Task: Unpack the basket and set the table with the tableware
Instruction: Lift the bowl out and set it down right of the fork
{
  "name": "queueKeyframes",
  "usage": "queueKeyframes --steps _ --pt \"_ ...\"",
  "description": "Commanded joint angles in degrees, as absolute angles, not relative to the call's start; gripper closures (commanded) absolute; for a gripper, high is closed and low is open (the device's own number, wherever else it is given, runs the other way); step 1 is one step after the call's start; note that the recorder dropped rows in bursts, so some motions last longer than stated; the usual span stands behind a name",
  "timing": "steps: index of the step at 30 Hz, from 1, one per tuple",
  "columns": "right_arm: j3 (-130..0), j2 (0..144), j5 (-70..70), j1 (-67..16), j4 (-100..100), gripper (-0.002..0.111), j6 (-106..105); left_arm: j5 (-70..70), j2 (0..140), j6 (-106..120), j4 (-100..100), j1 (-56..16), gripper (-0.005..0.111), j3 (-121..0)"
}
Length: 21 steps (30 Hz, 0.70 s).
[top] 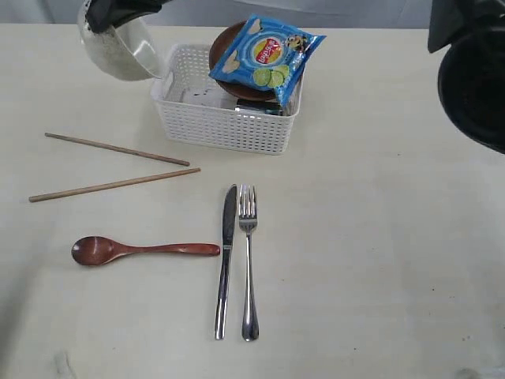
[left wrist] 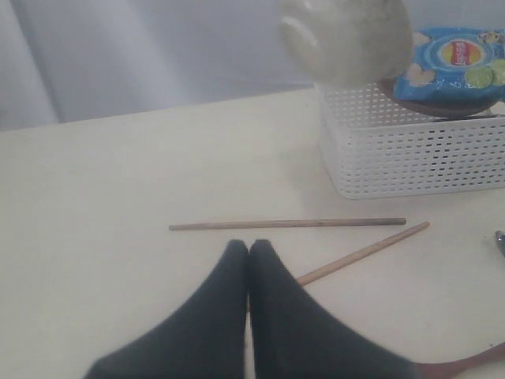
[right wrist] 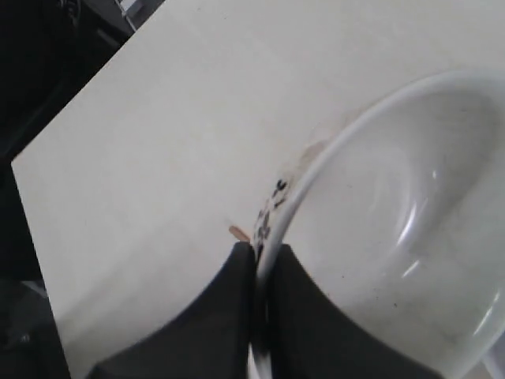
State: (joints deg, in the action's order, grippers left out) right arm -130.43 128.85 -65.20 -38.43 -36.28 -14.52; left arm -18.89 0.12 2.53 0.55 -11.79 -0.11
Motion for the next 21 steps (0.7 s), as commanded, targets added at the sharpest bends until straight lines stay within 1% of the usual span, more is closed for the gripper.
queueKeyframes --steps 1,5,10,16,21 --pt "-130.6 123.7 -70.0 -38.2 -26.4 0.109 -13.2 -18.4 0.0 2.6 0.4 -12.2 0.107 0.0" --pt "-127.4 117.9 -70.0 -38.4 -15.8 0.109 -7.7 -18.4 0.0 2.6 0.4 -12.2 0.107 0.0" --pt "-117.3 109.6 -70.0 -38.4 -6.1 0.109 -2.4 -18.4 0.0 2.6 0.4 -12.2 0.107 0.0" --pt "-95.8 98.4 -70.0 -38.4 3.5 0.109 2.4 -18.4 0.0 2.6 0.4 -12.2 0.107 0.0" --pt "-77.9 90.4 -70.0 -38.7 4.5 0.109 3.6 -18.4 0.0 2.6 0.4 -12.2 0.107 0.0"
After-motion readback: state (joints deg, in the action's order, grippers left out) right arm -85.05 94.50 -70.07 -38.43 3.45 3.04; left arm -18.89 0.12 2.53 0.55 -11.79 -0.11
